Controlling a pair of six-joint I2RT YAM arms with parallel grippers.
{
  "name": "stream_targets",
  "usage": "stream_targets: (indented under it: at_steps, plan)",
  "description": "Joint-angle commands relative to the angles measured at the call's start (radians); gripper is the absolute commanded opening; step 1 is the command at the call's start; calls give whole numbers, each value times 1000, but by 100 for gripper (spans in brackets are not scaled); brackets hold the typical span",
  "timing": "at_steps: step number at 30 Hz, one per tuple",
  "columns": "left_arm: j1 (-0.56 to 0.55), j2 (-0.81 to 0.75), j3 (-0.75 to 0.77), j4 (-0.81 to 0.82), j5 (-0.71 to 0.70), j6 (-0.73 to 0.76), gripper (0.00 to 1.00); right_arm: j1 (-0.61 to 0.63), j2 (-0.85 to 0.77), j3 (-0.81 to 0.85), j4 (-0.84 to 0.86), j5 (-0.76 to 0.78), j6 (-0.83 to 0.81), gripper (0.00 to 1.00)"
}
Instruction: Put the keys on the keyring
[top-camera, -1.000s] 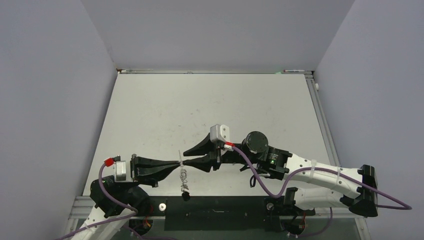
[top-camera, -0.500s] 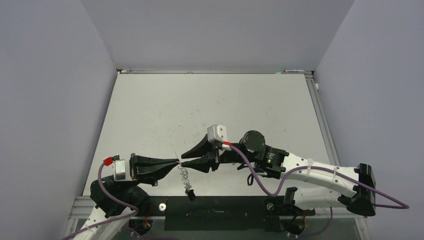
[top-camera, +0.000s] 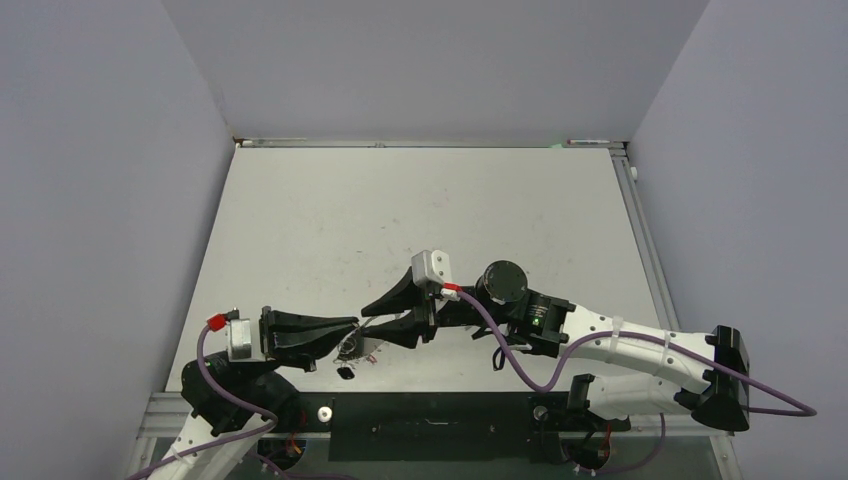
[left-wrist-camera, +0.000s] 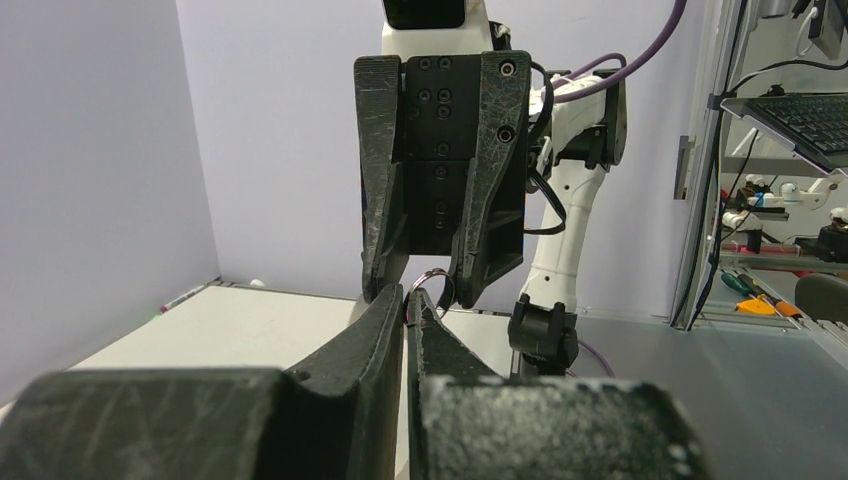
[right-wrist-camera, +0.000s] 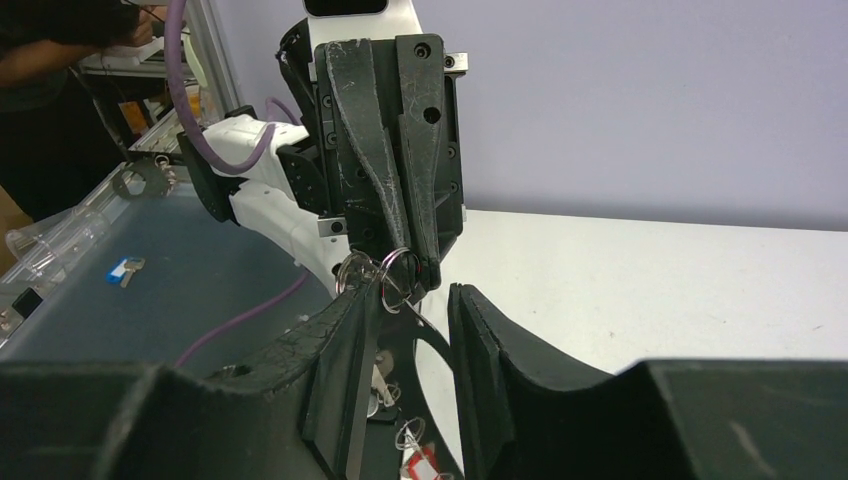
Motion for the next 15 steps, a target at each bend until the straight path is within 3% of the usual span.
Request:
stream_targets:
  at_steps: [1, 15]
  plan:
    - [12, -12, 10, 47, -37, -13, 0, 1, -31, -12, 40, -26, 0, 34]
    - [20, -14, 20, 4, -63, -2, 0, -10, -113, -11, -36, 30, -42, 38]
